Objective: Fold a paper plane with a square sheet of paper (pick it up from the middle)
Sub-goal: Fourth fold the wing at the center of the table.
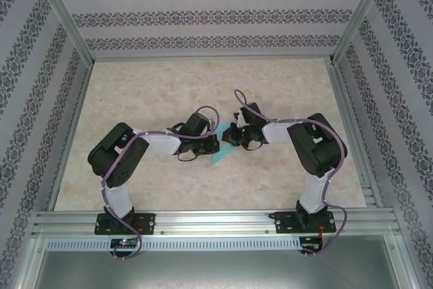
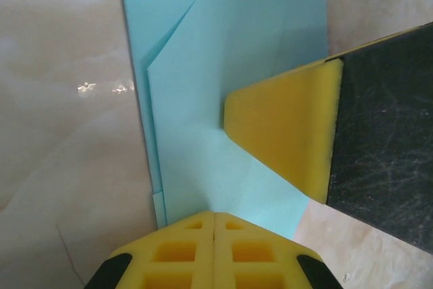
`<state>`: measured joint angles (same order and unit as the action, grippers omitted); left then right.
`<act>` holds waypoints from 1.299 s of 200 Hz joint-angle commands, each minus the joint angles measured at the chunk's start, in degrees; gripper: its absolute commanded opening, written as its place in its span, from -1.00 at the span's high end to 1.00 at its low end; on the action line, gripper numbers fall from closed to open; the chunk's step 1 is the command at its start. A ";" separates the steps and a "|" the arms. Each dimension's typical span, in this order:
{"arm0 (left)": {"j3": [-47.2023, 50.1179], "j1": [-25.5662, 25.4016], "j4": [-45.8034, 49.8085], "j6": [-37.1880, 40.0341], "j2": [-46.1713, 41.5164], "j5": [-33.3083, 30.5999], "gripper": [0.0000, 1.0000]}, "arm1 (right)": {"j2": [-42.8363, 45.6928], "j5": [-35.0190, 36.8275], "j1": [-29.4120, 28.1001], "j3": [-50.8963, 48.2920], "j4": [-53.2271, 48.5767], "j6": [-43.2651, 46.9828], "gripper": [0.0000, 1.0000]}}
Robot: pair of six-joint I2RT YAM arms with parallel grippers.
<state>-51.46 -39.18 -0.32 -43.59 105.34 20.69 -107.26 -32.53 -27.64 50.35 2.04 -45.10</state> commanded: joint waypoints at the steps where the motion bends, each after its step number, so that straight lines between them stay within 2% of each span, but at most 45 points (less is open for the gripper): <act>1: 3.00 -0.55 8.78 -0.35 1.73 -1.90 1.00 | -1.19 1.30 -0.39 -0.81 0.98 -0.37 1.00; 28: 2.24 -0.60 6.68 0.15 -1.02 0.88 0.98 | -1.17 5.18 -0.33 -0.53 -3.66 2.15 1.00; 47: 2.35 -0.55 1.80 0.43 -4.06 6.49 0.85 | -1.22 6.57 -0.40 -0.41 -5.37 3.07 1.00; 61: 2.16 -0.57 1.34 0.77 -5.88 8.28 0.77 | -1.41 6.88 -0.43 -0.29 -5.88 3.18 1.00; 118: 4.24 -1.86 1.28 -0.33 -7.11 8.34 0.59 | -3.43 7.09 -1.01 0.50 -7.07 3.09 1.00; 260: 6.87 -2.22 4.03 -1.63 -4.97 4.73 0.57 | -4.36 8.18 -1.01 0.72 -8.69 3.85 1.00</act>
<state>-45.89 -40.69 1.15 -44.49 99.98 26.70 -107.63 -31.14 -28.03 51.88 -1.06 -43.11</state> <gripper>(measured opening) 0.214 0.049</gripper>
